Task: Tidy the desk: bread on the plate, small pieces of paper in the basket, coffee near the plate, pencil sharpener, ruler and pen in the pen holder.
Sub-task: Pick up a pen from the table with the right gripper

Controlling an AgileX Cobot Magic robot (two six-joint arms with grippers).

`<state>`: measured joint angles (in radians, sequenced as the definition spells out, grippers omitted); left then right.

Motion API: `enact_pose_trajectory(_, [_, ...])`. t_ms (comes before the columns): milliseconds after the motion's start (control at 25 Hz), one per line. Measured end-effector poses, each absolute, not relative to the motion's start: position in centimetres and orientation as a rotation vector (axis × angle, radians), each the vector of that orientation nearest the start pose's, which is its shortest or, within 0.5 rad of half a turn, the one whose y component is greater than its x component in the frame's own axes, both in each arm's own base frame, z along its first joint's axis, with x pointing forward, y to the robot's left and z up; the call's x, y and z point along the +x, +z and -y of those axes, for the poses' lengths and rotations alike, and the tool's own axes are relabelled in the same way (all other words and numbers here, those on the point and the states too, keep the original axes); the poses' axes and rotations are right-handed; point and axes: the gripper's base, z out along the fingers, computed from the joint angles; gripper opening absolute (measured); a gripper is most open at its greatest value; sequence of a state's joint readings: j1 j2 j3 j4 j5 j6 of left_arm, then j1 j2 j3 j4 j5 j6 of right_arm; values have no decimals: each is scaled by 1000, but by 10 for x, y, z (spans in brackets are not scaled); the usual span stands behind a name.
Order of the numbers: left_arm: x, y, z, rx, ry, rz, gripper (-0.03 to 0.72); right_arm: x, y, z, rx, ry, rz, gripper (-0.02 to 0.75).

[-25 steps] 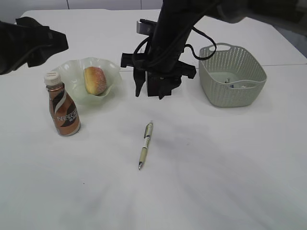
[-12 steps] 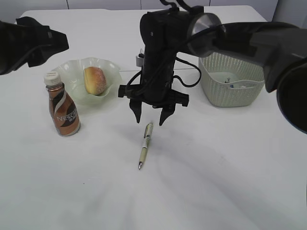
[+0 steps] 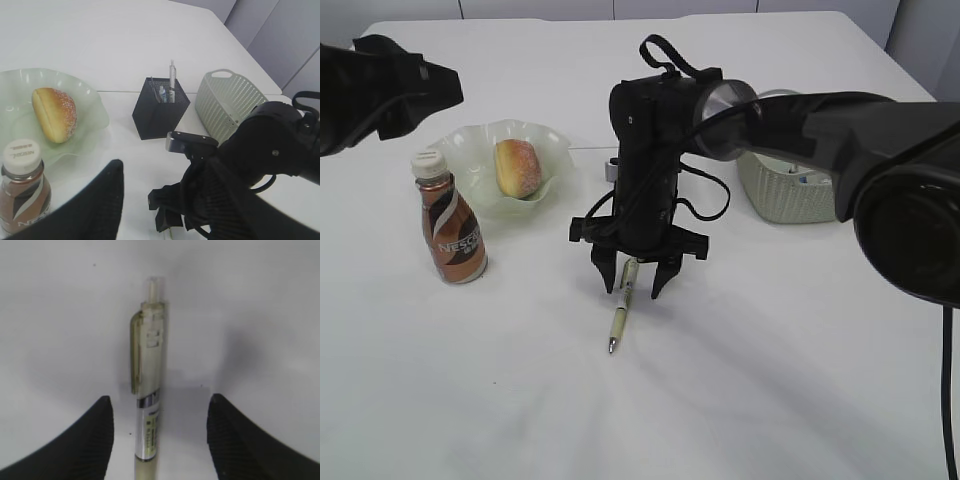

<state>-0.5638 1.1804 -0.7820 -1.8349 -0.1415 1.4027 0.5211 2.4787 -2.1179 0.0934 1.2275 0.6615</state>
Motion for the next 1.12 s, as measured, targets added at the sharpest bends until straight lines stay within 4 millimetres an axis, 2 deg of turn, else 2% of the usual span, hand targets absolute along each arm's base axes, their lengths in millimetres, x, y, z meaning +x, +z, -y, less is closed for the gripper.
enact_pose_trajectory(280, [225,312,128,31,-536,-1953,380,430,120,-256,268,165,-3133,467])
enact_pose_trajectory(760, [225,312,127,28,-530,-1954,379,430,120,-256,270,164,-3130,465])
enact_pose_trajectory(880, [225,312,127,28,-530,-1954,380,431,120,-256,268,160,-3128,412])
enact_pose_trajectory(1120, [225,312,127,28,-530,-1954,379,431,120,-256,270,159,-3129,201])
